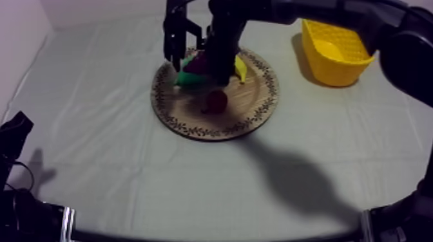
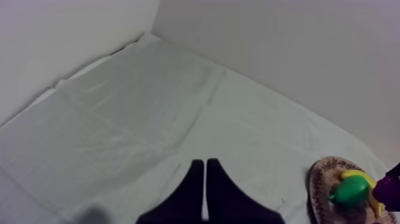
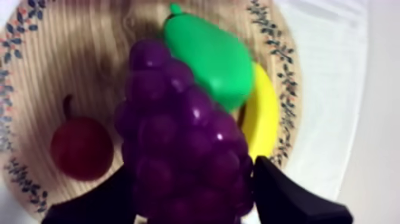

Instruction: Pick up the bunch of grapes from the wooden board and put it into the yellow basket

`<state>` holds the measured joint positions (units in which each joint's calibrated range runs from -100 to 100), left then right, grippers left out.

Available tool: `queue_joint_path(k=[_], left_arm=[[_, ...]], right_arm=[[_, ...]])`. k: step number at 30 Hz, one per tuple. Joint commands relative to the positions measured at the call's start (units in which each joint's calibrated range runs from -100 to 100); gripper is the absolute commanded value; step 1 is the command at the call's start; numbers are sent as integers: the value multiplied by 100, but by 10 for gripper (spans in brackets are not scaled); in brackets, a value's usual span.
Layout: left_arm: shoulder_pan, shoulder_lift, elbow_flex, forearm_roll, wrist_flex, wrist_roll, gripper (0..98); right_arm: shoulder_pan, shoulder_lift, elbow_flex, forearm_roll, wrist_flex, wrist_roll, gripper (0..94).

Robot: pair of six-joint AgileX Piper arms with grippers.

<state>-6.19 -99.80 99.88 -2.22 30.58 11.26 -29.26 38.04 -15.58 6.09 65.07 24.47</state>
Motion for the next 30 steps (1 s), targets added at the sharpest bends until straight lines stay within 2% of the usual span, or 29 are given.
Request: queue_joint_path(k=[1,13,30], left_arm=[[1,-3,1,0,5,0,1],[1,-3,1,0,5,0,1],[1,-3,1,0,5,0,1]], right_arm=[[28,-436,282,-14,-2,-44,342],[349,-2252,1864,-82,-139,-563,358],[1312,-3817,3069,-332,69,-1179,352]])
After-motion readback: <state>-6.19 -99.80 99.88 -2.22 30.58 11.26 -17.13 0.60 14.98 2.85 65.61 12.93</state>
